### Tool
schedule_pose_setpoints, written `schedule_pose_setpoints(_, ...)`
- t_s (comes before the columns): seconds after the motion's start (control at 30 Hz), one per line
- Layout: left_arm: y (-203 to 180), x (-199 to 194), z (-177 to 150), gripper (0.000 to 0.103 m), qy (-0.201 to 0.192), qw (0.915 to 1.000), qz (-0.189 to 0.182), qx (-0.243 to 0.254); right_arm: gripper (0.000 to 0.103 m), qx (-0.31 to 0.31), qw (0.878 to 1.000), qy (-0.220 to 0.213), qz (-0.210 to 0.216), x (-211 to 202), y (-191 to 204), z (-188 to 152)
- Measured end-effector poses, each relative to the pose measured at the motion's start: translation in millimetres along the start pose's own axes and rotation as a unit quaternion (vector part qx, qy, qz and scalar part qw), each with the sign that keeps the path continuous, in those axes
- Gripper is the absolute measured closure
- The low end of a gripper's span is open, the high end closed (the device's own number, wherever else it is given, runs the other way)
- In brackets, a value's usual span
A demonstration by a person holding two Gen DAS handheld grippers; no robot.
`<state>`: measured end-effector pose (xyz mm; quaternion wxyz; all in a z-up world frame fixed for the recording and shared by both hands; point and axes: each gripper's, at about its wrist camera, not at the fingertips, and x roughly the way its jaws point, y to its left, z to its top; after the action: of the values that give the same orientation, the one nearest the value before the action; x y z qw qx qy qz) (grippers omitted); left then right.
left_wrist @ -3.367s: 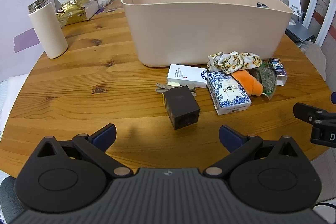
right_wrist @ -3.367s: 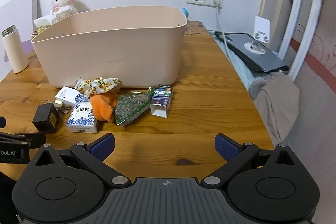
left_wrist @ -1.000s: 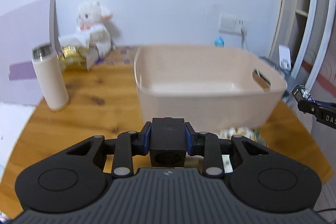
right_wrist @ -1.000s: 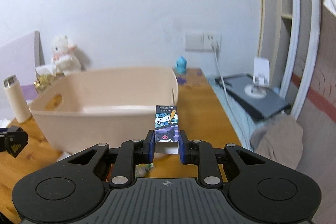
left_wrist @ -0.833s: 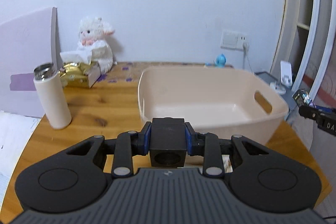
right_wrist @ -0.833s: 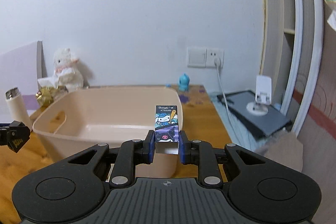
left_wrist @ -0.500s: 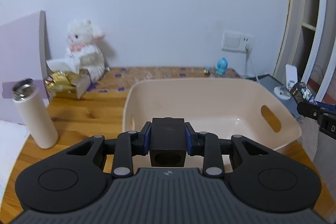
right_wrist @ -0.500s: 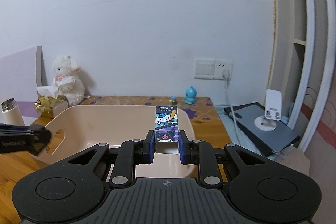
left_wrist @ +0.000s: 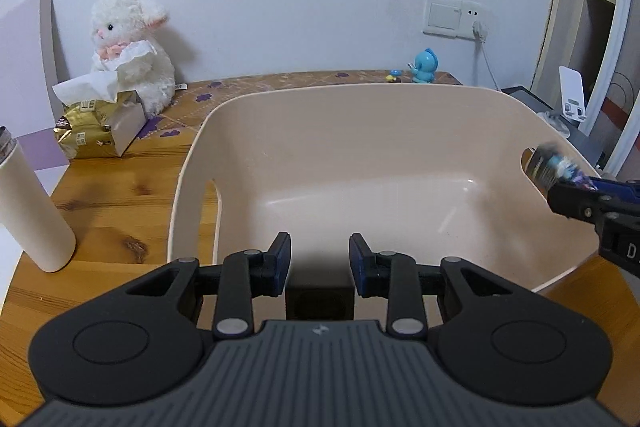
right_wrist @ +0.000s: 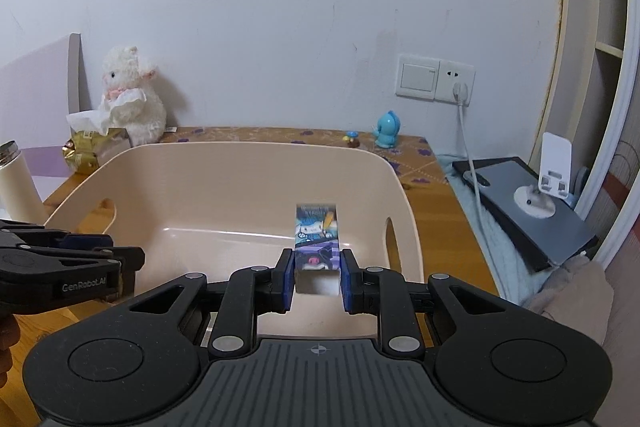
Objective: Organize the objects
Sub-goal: 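Carry both held items over the bin and open both tools to drop them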
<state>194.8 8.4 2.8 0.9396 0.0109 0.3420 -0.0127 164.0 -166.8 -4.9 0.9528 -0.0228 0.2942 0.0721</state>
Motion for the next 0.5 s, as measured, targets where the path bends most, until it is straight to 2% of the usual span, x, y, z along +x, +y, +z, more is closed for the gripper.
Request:
schedule_pose_setpoints(0.03,0,-3,0,0.059,-0.004,1.0,0.001,0.002,0.07,0.001,1.0,-0.002,0.0,-1,-1,0)
schedule_pose_setpoints(0.07,-1,-7,0,0.043,-0.01,0.9999,0.001,0.003,0.067,0.002,1.0,-0.007,-0.001,-4,-1,0)
schedule_pose_setpoints(0.13,-1,-18,0,0.022,-0.026,0.9997,0.003,0.0,0.058,0.003,1.0,-0.014,-0.002,-9,-3,0)
schedule_pose_setpoints(0.27,5,-38,-3,0.019,-0.031,0.9994,-0.014,-0.01,0.045,0.009,0.999,-0.031,0.001,-26,-10,-1)
schedule_pose_setpoints(0.4,12,-56,-12,0.019,-0.038,0.9991,-0.013,-0.011,0.036,0.014,0.999,-0.039,0.001,-43,-16,-4)
schedule_pose_setpoints(0.5,13,-71,-22,0.014,-0.042,0.9991,0.004,-0.003,0.031,0.015,0.999,-0.038,0.001,-55,-20,-11)
